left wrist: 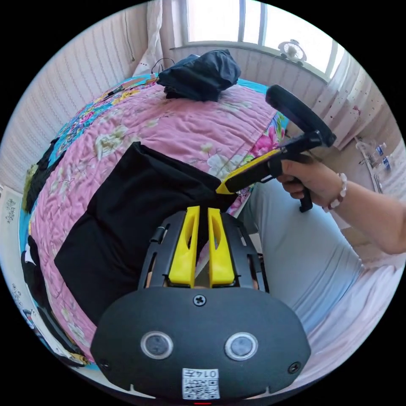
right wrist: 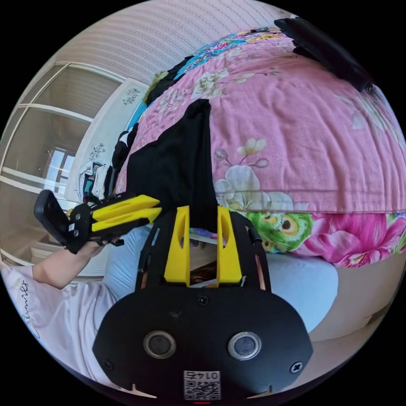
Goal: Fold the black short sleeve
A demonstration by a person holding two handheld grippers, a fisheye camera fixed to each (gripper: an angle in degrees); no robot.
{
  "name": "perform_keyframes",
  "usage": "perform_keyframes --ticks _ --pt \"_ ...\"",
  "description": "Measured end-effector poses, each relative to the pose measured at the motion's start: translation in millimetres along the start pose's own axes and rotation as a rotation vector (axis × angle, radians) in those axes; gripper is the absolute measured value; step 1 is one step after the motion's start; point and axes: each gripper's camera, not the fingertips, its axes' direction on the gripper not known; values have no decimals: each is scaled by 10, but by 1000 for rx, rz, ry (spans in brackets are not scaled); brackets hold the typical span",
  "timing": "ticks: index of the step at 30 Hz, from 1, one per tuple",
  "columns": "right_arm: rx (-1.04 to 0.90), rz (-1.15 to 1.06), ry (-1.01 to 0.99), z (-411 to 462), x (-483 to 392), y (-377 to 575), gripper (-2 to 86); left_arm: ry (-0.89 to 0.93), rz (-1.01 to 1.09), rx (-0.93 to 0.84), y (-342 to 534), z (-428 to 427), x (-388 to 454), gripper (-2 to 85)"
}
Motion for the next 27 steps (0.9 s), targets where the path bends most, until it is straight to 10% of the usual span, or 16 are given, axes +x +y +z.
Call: perform_keyframes --ticks 13,27 --pt "186 71 -88 -776 -194 308 115 -61 -238 -42 -1155 1015 -1566 95" --pt "273 4 -5 -1176 -328 465 97 -199 -56 -270 -1676 3200 -1136 97"
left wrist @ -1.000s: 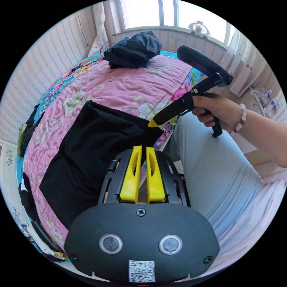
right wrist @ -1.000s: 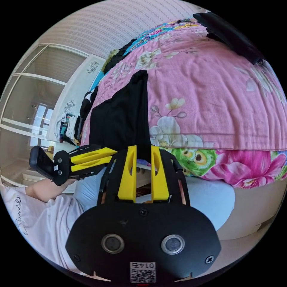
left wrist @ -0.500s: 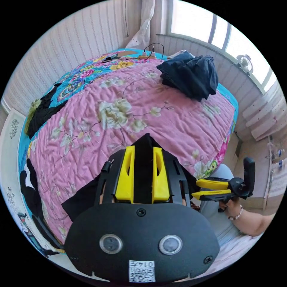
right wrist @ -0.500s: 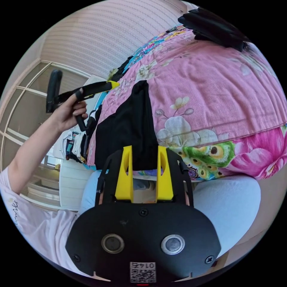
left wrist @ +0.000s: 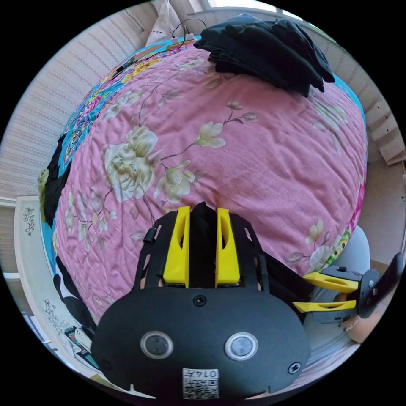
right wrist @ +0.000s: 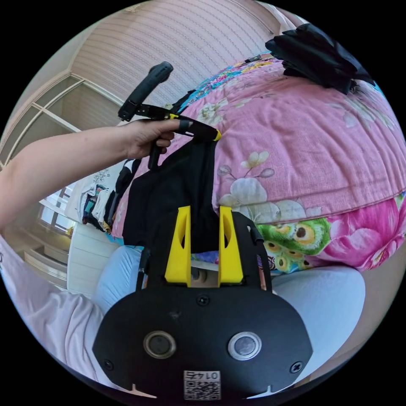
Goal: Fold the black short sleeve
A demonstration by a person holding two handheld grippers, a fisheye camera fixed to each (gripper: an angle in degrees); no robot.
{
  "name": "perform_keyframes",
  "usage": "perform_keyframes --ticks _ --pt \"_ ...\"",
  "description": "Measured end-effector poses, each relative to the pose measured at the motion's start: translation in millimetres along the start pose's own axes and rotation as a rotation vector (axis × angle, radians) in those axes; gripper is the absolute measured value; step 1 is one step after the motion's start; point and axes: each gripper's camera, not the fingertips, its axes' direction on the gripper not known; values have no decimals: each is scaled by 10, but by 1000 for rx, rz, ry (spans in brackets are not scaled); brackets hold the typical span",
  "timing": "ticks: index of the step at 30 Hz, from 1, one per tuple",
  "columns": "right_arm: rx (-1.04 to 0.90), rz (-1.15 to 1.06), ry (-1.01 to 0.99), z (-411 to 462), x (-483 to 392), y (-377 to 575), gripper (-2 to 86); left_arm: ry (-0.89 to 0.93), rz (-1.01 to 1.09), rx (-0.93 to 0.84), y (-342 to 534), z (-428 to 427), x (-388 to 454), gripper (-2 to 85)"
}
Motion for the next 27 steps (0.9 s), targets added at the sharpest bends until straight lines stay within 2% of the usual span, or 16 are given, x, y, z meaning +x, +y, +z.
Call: perform_keyframes --ticks 3,7,16,27 --pt "37 -57 -76 -115 -50 37 92 43 8 -7 -41 164 -34 96" --pt "-21 -56 -34 -17 -55 27 83 67 45 12 -42 321 -29 98" --pt "-4 -111 29 77 -56 146 69 108 29 36 -87 465 -83 98" --pt "12 -99 -4 348 226 313 72 145 -2 71 -195 336 -308 98"
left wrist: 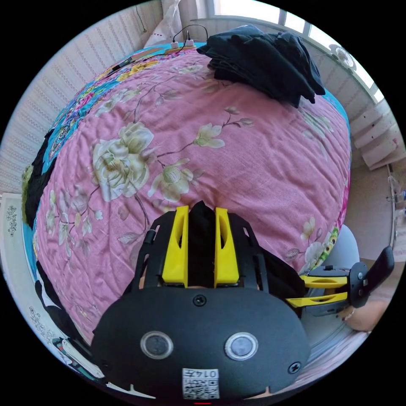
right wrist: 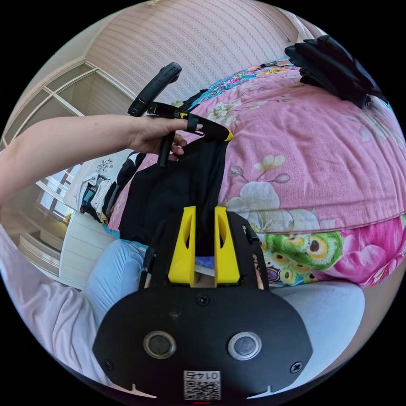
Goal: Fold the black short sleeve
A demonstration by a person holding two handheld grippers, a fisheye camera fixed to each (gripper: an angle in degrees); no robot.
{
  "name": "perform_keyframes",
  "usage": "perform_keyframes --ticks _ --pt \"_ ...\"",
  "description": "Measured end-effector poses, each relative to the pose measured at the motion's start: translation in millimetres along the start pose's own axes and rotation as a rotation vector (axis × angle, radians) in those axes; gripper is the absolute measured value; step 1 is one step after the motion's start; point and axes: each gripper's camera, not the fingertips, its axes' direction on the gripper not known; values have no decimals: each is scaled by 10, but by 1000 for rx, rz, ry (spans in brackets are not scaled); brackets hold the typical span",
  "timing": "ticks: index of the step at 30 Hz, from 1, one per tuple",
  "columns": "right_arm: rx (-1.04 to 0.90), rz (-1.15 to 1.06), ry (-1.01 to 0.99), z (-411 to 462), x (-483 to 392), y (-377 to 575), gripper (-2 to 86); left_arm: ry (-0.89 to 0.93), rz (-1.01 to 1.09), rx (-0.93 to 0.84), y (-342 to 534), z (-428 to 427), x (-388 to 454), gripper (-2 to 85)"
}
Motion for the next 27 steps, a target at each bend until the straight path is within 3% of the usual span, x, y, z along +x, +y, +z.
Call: perform_keyframes --ticks 10,15,21,27 --pt "5 3 -6 451 304 255 64 35 -24 15 -232 -466 -288 91" --pt "11 -30 0 686 393 423 24 11 28 -6 -387 -881 -392 18" --pt "30 -107 -84 908 396 635 10 -50 99 10 -465 -1750 -527 -2" --pt "32 -269 -118 1272 -199 742 9 -9 59 -2 -270 -2920 -1268 -4"
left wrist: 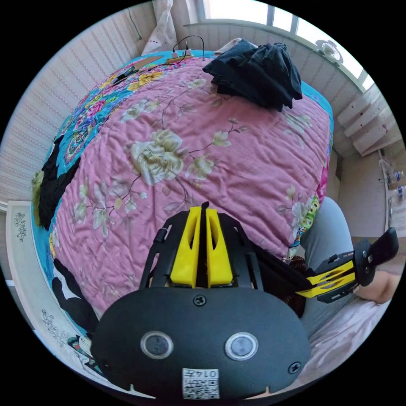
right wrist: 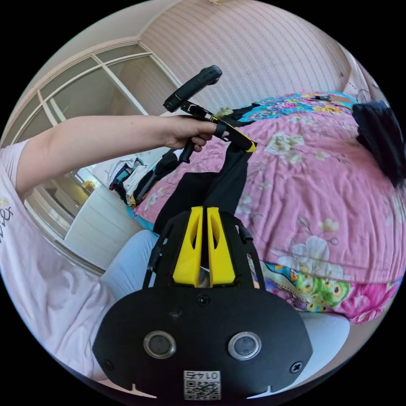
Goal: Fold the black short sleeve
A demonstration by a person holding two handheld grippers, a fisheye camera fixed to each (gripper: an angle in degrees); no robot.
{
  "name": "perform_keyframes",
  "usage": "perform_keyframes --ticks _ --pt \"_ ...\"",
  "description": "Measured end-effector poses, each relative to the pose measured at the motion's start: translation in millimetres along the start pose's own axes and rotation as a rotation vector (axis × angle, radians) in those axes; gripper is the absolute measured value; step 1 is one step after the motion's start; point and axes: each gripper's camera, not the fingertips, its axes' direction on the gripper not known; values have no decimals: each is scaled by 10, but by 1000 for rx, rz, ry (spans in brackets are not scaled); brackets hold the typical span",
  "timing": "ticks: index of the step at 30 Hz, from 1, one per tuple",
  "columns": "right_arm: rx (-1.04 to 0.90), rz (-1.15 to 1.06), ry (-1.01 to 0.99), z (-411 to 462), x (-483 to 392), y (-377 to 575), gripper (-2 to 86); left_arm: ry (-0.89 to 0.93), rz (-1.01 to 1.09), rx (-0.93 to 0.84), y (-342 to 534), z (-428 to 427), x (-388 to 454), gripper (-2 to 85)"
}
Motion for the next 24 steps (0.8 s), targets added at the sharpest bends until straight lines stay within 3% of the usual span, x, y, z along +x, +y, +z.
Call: perform_keyframes --ticks 9,14,19,24 --pt "-165 -270 -127 1800 -1047 -244 29 -67 -234 115 1638 -1694 -1875 9" --pt "-423 -357 -109 3156 -1398 66 88 -19 -452 180 3018 -2073 -2791 39" --pt "-474 -340 -204 3633 -1139 333 106 126 -546 267 3897 -2468 -3085 80" --pt "-446 -465 -18 4120 -913 177 111 144 -529 416 4359 -3092 -2753 105"
